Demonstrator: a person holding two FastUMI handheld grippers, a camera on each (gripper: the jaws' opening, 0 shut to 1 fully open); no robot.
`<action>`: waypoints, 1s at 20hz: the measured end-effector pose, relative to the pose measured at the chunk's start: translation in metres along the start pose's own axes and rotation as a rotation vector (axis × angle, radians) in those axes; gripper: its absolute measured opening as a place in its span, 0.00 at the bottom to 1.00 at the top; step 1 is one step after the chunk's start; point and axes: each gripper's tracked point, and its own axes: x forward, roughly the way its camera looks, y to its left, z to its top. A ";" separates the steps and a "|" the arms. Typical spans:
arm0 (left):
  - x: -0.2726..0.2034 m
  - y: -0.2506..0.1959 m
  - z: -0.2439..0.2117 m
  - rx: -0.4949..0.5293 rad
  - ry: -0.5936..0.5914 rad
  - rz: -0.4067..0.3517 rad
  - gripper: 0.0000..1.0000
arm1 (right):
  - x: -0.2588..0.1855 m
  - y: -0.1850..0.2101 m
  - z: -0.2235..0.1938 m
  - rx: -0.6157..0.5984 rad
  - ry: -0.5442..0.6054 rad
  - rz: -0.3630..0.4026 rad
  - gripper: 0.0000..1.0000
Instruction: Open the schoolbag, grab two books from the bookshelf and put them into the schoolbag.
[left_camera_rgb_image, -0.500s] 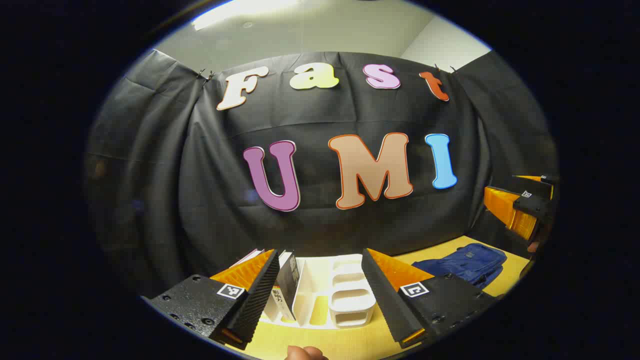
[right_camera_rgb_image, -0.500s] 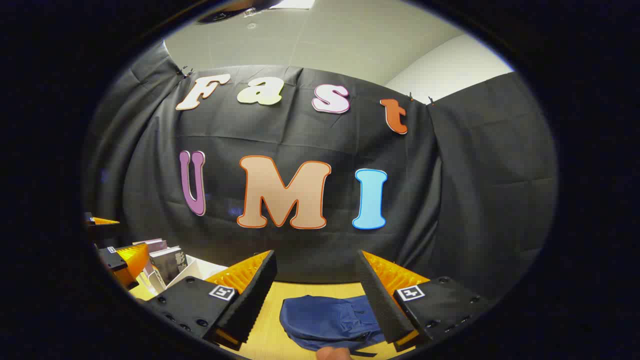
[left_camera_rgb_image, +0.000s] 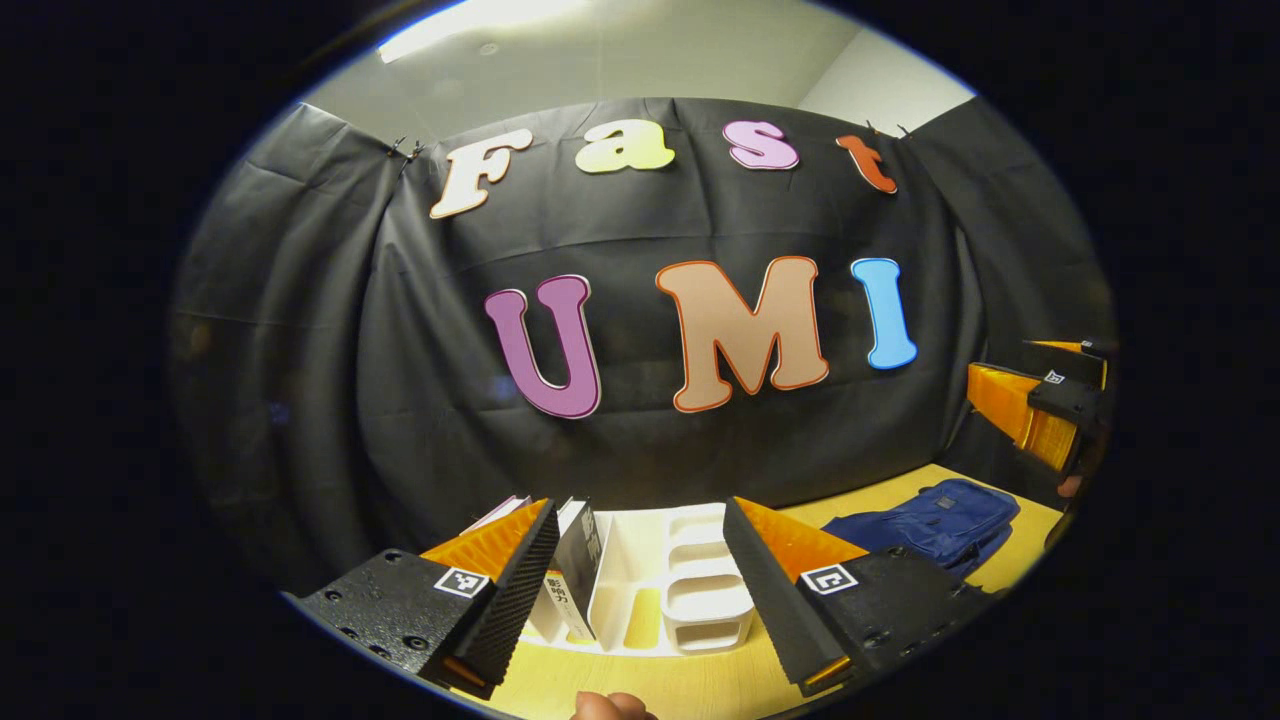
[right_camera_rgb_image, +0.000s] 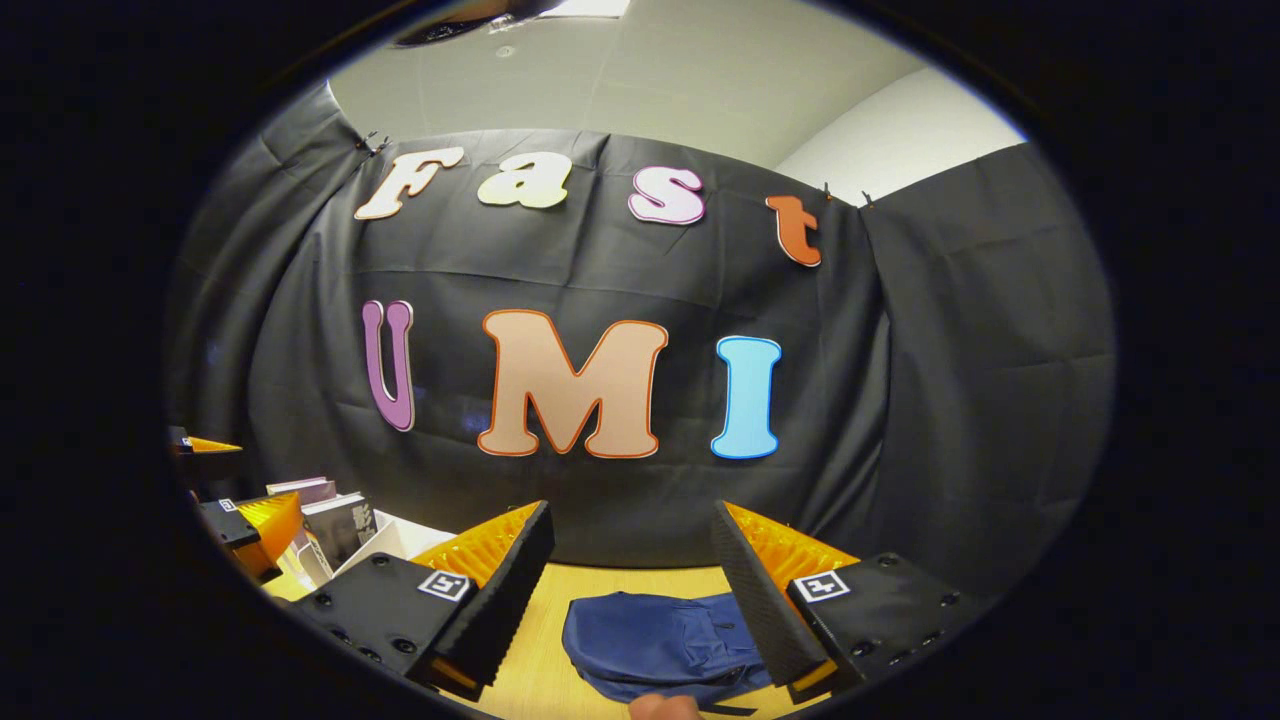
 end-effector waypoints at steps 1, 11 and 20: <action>-0.001 -0.001 0.000 0.004 -0.003 -0.002 0.96 | 0.002 -0.002 0.001 -0.001 0.001 0.000 0.95; 0.004 -0.004 0.004 -0.006 -0.005 -0.004 0.96 | 0.010 0.001 0.012 -0.016 -0.020 0.019 0.95; 0.008 0.011 0.004 -0.009 -0.001 0.027 0.93 | 0.016 0.004 0.017 -0.002 -0.035 0.023 1.00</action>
